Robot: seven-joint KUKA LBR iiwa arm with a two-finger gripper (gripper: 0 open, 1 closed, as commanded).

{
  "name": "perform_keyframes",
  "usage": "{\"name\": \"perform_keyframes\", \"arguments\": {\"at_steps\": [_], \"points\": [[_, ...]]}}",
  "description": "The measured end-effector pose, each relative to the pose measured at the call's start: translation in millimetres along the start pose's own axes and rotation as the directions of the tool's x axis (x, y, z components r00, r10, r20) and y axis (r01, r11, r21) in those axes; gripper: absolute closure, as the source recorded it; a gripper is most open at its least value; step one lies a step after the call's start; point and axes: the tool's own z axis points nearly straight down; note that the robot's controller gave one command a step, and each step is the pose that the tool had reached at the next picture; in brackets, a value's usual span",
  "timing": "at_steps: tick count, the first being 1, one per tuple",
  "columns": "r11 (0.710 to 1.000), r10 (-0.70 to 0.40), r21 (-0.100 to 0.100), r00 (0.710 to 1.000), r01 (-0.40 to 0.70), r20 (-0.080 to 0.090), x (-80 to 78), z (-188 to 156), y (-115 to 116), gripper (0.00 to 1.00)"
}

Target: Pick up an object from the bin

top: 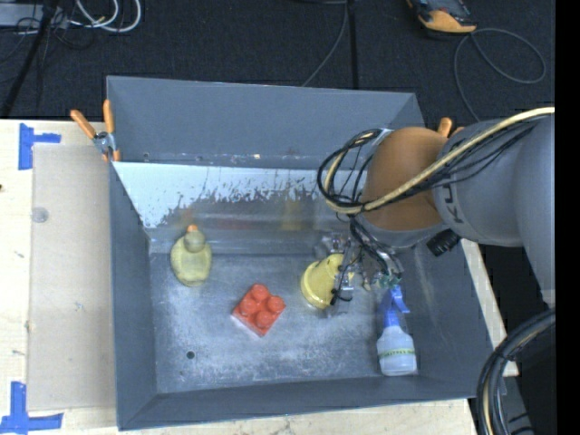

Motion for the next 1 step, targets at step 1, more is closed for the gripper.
{"name": "perform_keyframes", "arguments": {"at_steps": [1], "points": [[1.000,-0.001,0.001,1.000,0.001,0.001,-0.1,0.0,0.1,1.00]]}}
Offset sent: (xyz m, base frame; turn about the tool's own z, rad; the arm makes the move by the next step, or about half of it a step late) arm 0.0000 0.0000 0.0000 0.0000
